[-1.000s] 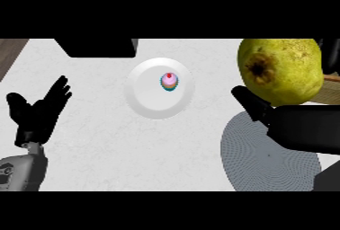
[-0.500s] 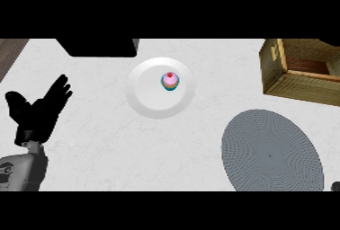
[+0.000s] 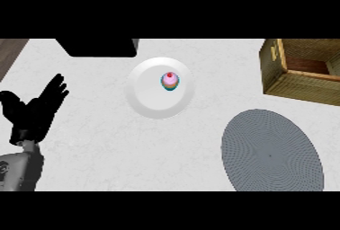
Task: Pick the pear from the placemat and place it in the basket
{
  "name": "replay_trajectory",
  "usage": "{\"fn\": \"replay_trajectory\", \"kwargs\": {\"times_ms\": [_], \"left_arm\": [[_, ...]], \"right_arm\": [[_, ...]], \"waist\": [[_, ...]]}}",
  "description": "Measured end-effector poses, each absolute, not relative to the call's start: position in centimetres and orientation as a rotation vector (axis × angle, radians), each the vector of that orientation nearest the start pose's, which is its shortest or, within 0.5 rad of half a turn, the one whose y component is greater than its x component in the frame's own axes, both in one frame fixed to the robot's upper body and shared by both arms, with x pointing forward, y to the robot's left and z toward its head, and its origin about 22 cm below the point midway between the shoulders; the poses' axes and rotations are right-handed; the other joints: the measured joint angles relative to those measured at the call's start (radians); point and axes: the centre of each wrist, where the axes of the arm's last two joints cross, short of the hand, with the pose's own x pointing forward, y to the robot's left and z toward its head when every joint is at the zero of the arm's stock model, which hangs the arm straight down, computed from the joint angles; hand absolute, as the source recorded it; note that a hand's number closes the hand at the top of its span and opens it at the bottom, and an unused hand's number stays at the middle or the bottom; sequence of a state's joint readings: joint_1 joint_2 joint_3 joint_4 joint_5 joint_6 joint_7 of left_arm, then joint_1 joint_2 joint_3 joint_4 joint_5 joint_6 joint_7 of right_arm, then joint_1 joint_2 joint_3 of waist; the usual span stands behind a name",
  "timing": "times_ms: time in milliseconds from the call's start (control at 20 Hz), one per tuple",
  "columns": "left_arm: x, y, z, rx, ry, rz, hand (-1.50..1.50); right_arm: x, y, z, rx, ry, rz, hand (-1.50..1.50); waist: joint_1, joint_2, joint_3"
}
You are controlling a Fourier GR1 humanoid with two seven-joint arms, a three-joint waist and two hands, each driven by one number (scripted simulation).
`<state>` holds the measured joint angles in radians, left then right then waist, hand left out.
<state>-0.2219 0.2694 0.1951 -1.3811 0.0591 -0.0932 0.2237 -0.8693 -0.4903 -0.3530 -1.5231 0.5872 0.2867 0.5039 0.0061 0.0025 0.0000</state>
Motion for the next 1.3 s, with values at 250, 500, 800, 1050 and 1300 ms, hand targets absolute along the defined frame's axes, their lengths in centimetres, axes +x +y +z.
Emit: {"fn": "replay_trajectory", "kwargs": {"times_ms": [250, 500, 800, 1050, 1300], "left_arm": [[29.5, 31.2, 4.0, 0.186, -1.387, -0.082, 0.00], [29.5, 31.4, 3.9, 0.181, -1.385, -0.090, 0.00], [29.4, 31.3, 3.5, 0.178, -1.385, -0.081, 0.00], [29.4, 31.2, 3.5, 0.183, -1.391, -0.081, 0.00], [29.8, 31.3, 4.1, 0.190, -1.387, -0.080, 0.00]], "right_arm": [[35.9, -33.4, 28.0, -0.976, -1.666, 0.332, 1.50], [37.0, -35.5, 25.6, -1.039, -1.620, 0.195, -1.50], [38.8, -36.3, 23.8, -1.030, -1.591, 0.182, -1.50], [39.7, -37.2, 24.1, -0.978, -1.661, 0.171, -1.50], [39.4, -39.4, 25.4, -0.933, -1.684, -0.043, -1.50]], "waist": [[0.002, 0.001, 0.001], [0.005, 0.002, 0.000], [0.005, 0.001, 0.000], [0.007, 0.001, 0.000], [0.003, -0.001, 0.000]]}}
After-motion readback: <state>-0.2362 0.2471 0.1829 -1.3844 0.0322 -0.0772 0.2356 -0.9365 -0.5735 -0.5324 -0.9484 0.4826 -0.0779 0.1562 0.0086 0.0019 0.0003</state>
